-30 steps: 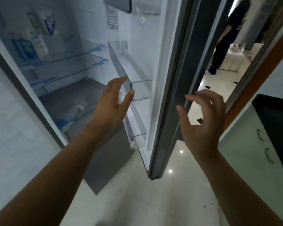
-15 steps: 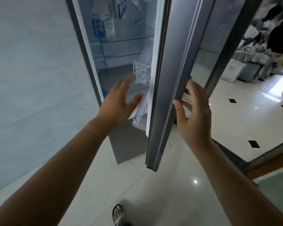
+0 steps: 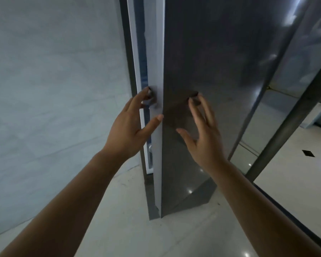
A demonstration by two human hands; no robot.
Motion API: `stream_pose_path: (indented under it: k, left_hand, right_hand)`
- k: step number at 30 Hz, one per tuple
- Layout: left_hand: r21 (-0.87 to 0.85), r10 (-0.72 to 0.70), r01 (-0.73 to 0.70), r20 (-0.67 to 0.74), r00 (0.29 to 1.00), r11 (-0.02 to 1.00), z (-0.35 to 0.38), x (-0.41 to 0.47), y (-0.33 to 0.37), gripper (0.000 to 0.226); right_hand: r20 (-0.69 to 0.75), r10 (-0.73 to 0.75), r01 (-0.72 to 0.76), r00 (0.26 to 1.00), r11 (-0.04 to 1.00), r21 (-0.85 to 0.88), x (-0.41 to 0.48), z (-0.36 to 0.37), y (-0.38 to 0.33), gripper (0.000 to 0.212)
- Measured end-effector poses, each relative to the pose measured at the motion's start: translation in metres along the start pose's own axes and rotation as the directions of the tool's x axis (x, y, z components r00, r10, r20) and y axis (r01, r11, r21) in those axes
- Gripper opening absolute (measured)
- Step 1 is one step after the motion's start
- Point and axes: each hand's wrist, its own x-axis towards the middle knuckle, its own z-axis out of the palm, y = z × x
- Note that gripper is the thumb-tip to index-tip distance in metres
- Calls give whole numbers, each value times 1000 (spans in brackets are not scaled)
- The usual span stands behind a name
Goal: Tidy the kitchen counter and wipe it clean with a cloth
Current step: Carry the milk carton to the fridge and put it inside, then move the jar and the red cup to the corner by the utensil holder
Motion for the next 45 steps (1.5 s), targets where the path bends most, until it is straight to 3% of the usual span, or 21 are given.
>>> stream_pose_path:
  k: [8, 17, 24, 28, 32, 36, 38, 40, 42, 45]
  left_hand:
    - [14, -35, 36, -47, 998, 999, 0, 48, -40, 76]
    - [27, -199, 202, -97, 975, 979, 16, 98, -79, 65]
    - [20, -275, 283, -188, 943, 959, 30, 114, -93, 58]
    - [66, -297, 322, -249, 922, 944, 38, 108, -87, 53]
    - [219, -347, 397, -234, 908, 891, 50, 76, -84, 56]
    - [184, -505, 561, -276, 818, 807, 80, 13, -76, 56]
    - [92, -607, 653, -290, 740, 752, 96, -24, -68, 54]
    - [-29, -711, 738, -297, 637, 674, 113, -64, -57, 49]
    - [-155, -807, 805, -278, 520, 572, 131, -103, -42, 47]
    - [-297, -909, 867, -248, 335, 400, 151, -160, -15, 49]
  right_hand:
    - [-25, -55, 51, 998, 990, -130, 58, 47, 25, 74]
    - [51, -86, 95, 995, 974, -207, 105, 95, 60, 66]
    - [19, -227, 226, 974, 946, -231, 122, 113, 87, 59]
    - [2, -237, 234, 972, 960, -156, 121, 112, 87, 58]
    - [23, -242, 240, 970, 969, 51, 107, 109, 84, 59]
    - [233, -183, 115, 955, 955, 274, 61, 104, 91, 58]
    - [433, -124, -47, 893, 930, 364, 33, 101, 96, 60]
    - [623, -75, -236, 779, 885, 402, 5, 100, 99, 62]
    - [763, -82, -363, 641, 844, 396, -22, 101, 101, 63]
    - [897, -207, -445, 390, 811, 380, -55, 98, 99, 60]
